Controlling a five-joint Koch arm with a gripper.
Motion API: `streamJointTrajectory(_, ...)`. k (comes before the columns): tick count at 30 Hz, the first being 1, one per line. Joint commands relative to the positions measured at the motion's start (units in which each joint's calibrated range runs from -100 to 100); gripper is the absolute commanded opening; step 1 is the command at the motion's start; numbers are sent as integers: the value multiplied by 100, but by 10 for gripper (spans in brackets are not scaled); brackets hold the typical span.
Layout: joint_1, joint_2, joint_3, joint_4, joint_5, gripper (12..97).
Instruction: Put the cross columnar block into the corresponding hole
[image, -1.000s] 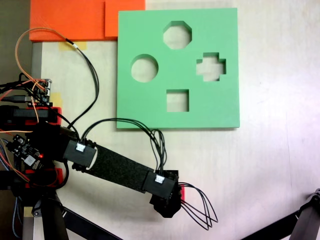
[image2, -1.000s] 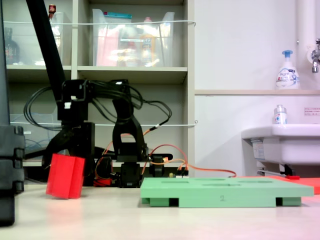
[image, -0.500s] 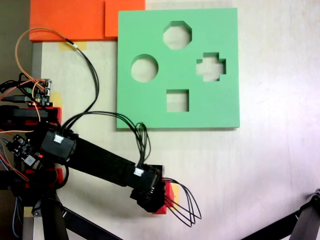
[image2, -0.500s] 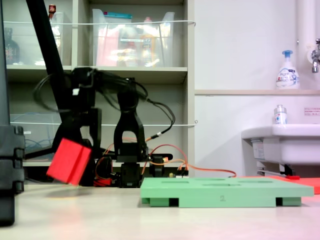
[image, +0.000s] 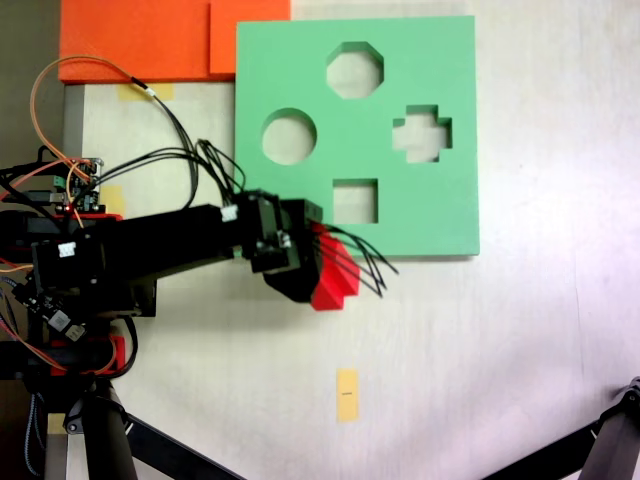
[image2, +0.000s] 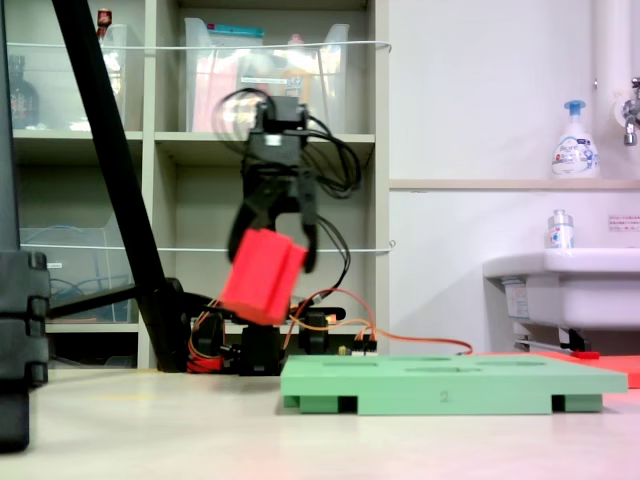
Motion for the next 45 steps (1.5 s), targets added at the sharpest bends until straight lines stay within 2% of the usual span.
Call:
streamJointTrajectory(1,347,-265,288,-245,518,387)
streamJointTrajectory(6,752,182,288,1373,996,385)
streamJointTrajectory(13,923,1202,697,2885,1045,387)
streamJointTrajectory(25,1079,3911,2970,2971,1045,385)
streamJointTrajectory(45,1104,5224,3668,2971,1045,387)
